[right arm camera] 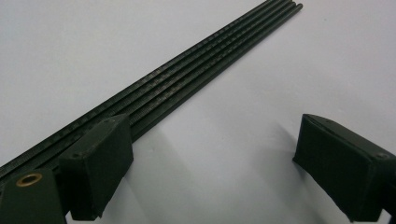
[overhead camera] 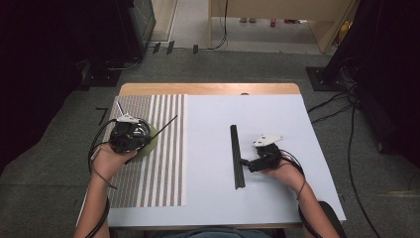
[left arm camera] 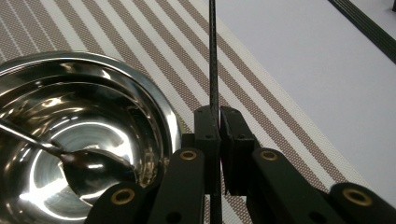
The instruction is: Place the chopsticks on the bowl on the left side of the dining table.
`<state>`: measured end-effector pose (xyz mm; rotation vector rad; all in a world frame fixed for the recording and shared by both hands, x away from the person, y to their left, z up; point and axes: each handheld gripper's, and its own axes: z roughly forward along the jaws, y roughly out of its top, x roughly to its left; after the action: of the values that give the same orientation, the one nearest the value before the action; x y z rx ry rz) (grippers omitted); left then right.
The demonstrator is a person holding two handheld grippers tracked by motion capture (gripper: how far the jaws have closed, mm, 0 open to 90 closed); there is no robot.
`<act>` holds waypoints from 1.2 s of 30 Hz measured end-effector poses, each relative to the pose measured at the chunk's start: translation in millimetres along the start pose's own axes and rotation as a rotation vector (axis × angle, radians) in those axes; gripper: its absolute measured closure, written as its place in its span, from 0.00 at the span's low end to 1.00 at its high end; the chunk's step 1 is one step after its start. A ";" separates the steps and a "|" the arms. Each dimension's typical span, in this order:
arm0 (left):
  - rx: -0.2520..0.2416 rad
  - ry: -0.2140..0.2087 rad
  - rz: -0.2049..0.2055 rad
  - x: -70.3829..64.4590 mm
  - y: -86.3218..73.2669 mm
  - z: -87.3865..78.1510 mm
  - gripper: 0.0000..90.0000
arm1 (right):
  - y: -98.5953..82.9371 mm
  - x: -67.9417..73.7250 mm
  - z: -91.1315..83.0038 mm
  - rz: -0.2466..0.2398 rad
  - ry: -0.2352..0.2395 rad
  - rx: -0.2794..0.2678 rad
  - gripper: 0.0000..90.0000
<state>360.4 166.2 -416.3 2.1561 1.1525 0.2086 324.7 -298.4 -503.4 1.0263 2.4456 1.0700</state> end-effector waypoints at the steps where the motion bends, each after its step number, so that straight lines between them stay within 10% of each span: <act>1: -0.002 0.003 -0.003 1.2 -0.3 -1.0 0.97 | 0.0 0.0 0.0 0.000 0.000 0.000 0.12; 36: -0.033 0.064 -0.062 45.8 -19.6 -9.5 0.97 | 0.1 0.1 0.0 0.002 0.000 0.001 0.12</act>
<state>370.3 214.2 -429.0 2.0953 1.2424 0.2691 324.6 -298.3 -503.4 1.0290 2.4457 1.0701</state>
